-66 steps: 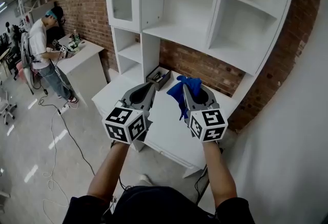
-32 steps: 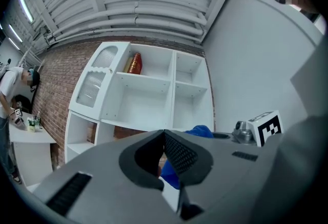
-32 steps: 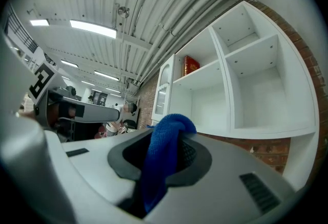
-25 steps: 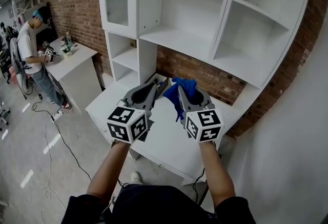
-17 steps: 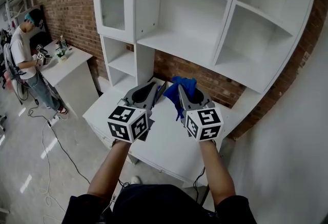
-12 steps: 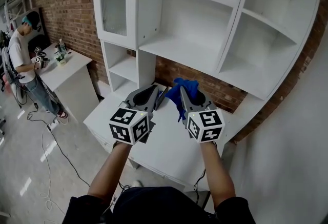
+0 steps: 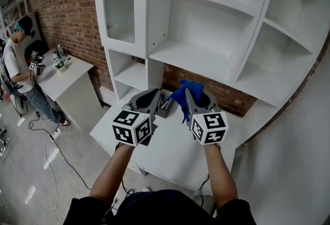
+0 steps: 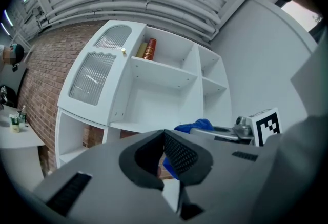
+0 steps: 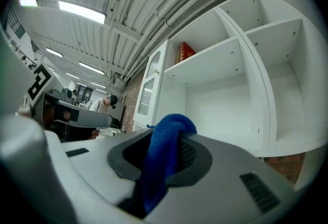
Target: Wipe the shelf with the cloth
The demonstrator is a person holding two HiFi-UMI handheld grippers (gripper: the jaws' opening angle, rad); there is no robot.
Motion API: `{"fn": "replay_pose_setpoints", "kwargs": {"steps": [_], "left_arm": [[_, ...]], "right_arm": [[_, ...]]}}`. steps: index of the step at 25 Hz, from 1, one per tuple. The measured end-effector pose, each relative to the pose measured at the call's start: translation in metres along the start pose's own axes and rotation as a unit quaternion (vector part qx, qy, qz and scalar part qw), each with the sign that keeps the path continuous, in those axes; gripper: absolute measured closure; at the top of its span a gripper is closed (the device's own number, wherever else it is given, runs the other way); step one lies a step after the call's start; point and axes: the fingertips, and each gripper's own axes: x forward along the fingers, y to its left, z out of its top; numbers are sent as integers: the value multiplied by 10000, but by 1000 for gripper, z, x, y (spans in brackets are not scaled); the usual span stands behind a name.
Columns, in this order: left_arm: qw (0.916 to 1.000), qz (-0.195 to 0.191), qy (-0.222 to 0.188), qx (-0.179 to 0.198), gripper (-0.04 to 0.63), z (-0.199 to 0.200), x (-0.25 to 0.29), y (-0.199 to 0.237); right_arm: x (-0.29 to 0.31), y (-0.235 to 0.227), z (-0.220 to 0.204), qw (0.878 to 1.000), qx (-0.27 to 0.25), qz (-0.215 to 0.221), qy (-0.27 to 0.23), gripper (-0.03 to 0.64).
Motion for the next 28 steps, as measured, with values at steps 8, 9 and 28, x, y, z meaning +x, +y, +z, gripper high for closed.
{"fn": "replay_pose_setpoints", "kwargs": {"steps": [8, 9, 28], "left_arm": [[9997, -222, 24, -81, 580, 1, 4, 31], [9996, -263, 23, -102, 581, 1, 4, 33], [9988, -321, 94, -343, 580, -17, 29, 48]], "right_arm": [[28, 8, -1, 9998, -65, -198, 73, 532], [30, 9, -2, 9997, -86, -216, 89, 532], [44, -7, -3, 9983, -400, -329, 276, 532]]}}
